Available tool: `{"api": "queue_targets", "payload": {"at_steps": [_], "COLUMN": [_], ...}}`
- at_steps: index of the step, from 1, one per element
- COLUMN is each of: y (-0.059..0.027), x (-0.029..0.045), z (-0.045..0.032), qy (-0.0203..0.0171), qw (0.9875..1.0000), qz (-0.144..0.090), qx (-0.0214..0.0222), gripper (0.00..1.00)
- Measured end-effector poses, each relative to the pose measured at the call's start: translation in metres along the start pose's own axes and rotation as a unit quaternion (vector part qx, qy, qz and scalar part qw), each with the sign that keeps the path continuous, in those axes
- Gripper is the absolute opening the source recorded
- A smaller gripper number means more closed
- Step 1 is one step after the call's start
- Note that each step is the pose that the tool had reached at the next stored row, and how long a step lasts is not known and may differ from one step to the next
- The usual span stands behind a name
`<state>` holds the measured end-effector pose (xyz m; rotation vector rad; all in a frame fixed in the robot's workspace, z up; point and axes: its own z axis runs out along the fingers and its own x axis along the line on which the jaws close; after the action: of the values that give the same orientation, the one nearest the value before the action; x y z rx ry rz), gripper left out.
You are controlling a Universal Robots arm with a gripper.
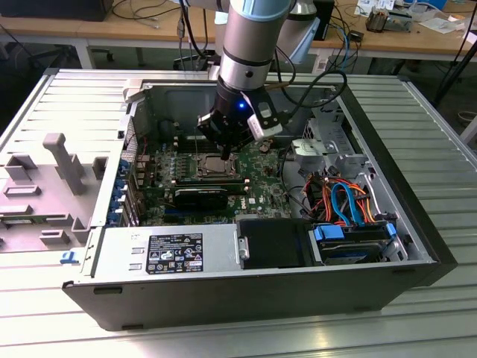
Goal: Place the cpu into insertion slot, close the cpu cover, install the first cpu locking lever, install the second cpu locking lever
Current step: 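Install the first cpu locking lever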
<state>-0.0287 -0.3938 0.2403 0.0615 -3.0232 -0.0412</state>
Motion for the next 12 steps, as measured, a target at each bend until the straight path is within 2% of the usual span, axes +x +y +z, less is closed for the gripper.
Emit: {"api": "queue_targets", "payload": {"at_steps": [5, 6, 10, 11, 12], "y": [0.0, 0.0, 0.0, 0.0, 0.0], "x": [0.0, 0.0001, 0.0, 0.0, 0.0], "z": [0.0, 0.0001, 0.0004, 0.0006, 0.0006], "qy": [0.0, -0.002, -0.0295, -0.0339, -0.034], "qw": [1.0, 1.0, 0.9996, 0.9994, 0.9994], "qz": [-0.001, -0.001, -0.002, -0.002, -0.002], "qx": [0.0001, 0.0002, 0.0013, 0.0014, 0.0014], "gripper": [0.11, 0.11, 0.11, 0.11, 0.11]}}
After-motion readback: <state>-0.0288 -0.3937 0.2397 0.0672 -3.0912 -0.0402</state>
